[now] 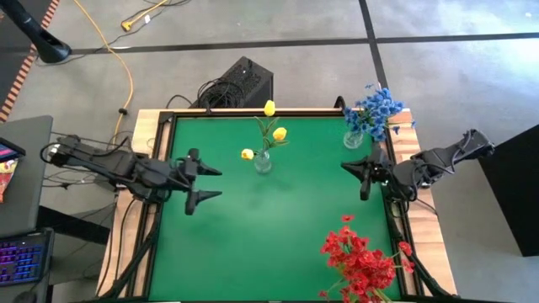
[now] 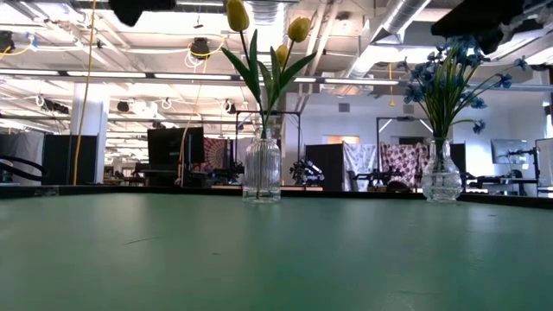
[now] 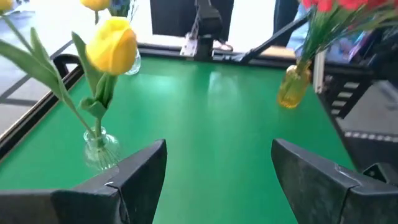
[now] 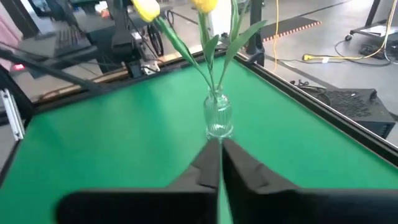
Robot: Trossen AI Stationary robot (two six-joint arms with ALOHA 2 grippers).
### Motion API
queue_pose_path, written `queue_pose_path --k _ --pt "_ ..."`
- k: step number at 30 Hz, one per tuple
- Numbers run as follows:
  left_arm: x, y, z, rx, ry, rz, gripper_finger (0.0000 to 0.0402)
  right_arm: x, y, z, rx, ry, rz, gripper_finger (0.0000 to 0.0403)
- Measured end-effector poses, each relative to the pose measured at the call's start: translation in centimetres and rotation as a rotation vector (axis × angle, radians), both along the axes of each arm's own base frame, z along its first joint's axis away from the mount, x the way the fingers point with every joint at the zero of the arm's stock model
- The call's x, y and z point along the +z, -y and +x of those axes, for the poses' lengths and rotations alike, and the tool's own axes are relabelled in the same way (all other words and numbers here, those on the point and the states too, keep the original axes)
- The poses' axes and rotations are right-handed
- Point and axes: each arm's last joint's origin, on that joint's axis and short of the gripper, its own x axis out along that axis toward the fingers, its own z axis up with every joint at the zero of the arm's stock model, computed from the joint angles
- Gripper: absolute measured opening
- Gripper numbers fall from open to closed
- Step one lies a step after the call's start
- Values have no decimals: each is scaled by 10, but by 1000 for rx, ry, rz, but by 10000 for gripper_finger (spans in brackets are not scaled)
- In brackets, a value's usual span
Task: Sort flowers into vase by color
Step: Return to Home Position
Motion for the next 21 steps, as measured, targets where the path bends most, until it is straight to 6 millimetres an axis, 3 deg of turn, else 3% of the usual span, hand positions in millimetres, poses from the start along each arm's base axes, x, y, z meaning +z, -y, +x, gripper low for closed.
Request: queue_pose_path --k 3,9,14,21 --pt "-12 -4 -14 -19 61 -26 277 -7 1 -2 -4 40 17 16" --pt "-37 -10 -37 -55 144 -73 277 -34 1 -7 25 142 83 32" --pt "-60 -14 -51 -70 175 -81 277 -50 2 -11 41 158 104 16" --pt "-81 -19 -68 -78 221 -86 277 -71 4 -15 26 157 98 30"
